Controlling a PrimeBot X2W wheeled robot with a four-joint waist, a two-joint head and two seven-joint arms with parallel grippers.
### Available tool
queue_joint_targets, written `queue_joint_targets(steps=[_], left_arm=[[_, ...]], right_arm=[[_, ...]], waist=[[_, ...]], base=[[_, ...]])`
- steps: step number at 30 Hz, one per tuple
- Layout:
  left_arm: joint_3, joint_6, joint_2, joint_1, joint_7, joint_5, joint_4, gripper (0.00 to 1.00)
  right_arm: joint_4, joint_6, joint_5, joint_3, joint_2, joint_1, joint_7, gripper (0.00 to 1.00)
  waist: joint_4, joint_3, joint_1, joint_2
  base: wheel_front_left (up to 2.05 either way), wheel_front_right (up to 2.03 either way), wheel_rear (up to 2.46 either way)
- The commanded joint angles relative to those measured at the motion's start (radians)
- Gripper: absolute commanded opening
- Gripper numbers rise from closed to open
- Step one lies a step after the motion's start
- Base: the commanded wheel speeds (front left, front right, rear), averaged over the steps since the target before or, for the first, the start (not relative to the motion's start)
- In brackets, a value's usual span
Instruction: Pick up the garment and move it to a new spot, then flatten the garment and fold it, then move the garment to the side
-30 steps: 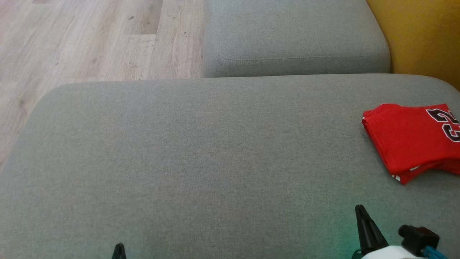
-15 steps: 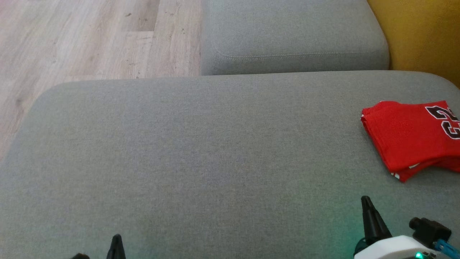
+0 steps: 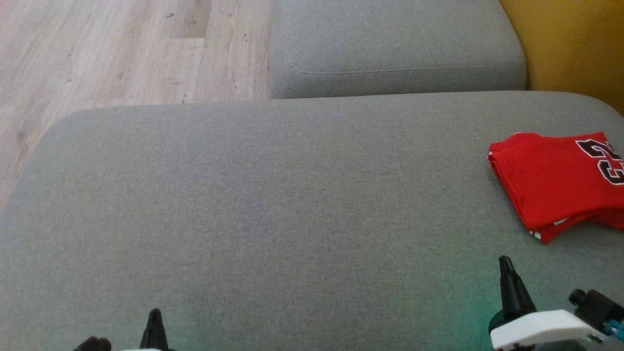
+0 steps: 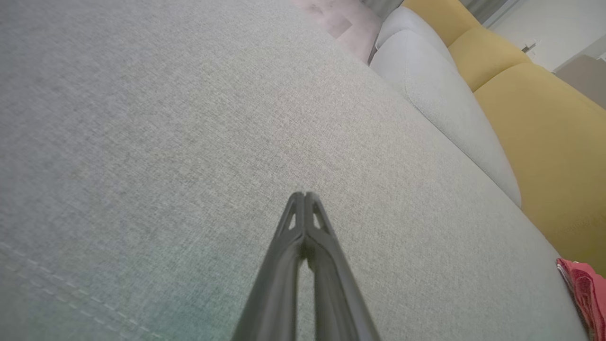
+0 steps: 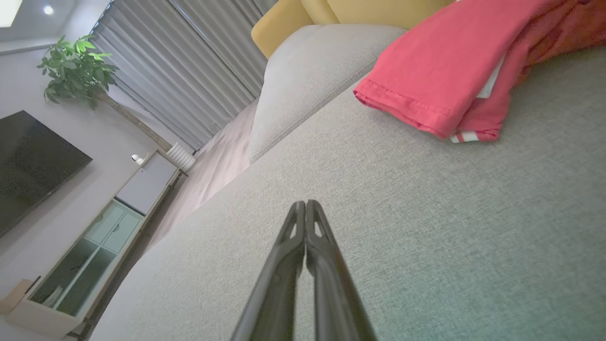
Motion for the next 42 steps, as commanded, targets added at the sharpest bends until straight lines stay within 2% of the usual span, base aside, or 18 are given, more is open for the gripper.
queue_joint_targets(steps=[1, 42], left_arm=[[0.041, -0.012, 0.000, -0.061, 0.007, -0.018, -0.024, 0.00], [0.246, -0.163, -0.092, -0.147, 0.122, -0.303, -0.017, 0.00]], right_arm=[[-0.031, 0.003, 0.034, -0.001, -0.018, -0.055, 0.008, 0.00], [-0.023, 0.005, 0.490, -0.051, -0.024, -0.143, 0.077, 0.00]], waist=[[-0.001, 0.001, -0.0001, 0.0000], [-0.020, 0.031, -0.0001, 0.0000]], base=[[0.00, 0.00, 0.00], [0.00, 0.00, 0.00]])
